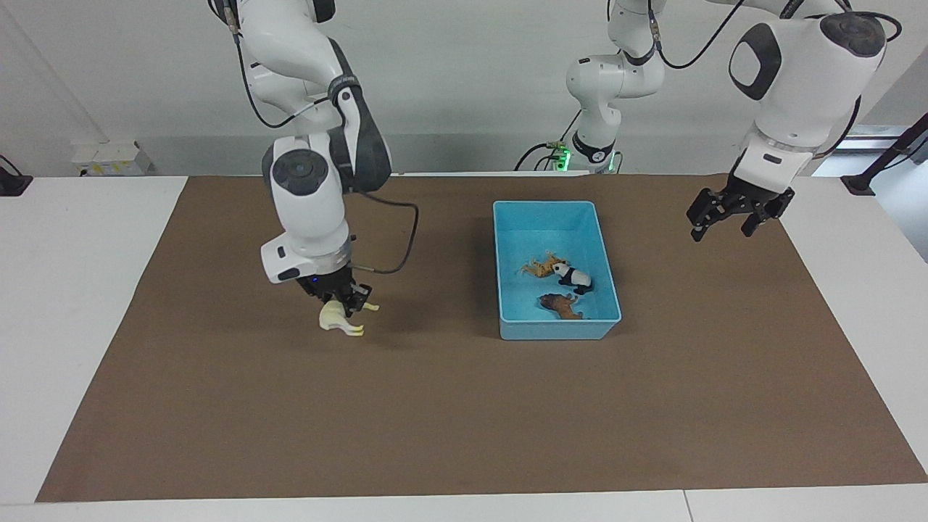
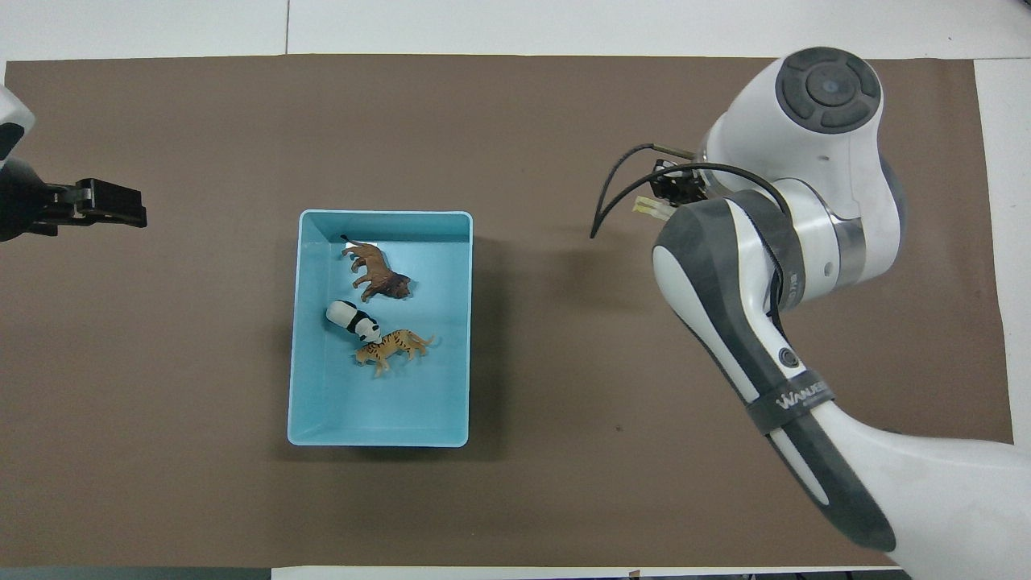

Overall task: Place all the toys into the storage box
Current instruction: 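Carry the cream horse into the box with the right gripper and release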

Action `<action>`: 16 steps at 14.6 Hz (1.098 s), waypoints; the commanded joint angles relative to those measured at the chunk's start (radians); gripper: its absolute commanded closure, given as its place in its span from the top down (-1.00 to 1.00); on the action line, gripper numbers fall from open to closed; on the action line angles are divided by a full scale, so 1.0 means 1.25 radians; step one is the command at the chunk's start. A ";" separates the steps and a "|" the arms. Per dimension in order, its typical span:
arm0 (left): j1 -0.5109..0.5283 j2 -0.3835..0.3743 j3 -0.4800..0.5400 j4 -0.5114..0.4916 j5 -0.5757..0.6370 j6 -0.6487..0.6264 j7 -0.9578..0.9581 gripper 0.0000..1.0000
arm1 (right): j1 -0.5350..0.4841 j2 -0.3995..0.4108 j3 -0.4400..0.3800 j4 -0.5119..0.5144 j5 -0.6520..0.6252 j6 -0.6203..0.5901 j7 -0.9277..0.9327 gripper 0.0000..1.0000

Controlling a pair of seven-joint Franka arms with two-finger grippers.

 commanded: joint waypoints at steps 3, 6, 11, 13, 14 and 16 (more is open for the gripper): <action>0.036 -0.080 -0.008 -0.040 0.010 -0.073 0.004 1.00 | 0.184 0.115 0.008 0.198 0.130 0.142 0.355 -1.00; 0.035 -0.093 -0.008 -0.033 0.010 -0.114 0.014 1.00 | 0.259 0.144 0.008 0.132 0.146 0.330 0.457 -1.00; 0.039 -0.078 -0.011 -0.018 0.004 -0.138 0.016 1.00 | 0.318 0.169 0.012 0.061 0.147 0.423 0.559 1.00; 0.039 -0.079 -0.012 -0.022 0.002 -0.136 0.019 1.00 | 0.326 0.165 0.012 0.081 0.146 0.396 0.669 1.00; 0.039 -0.079 -0.012 -0.024 0.002 -0.134 0.026 1.00 | 0.320 0.164 0.012 0.099 0.146 0.374 0.682 1.00; 0.040 -0.080 -0.012 -0.023 -0.014 -0.142 0.036 1.00 | 0.312 0.154 0.012 0.123 0.147 0.330 0.687 1.00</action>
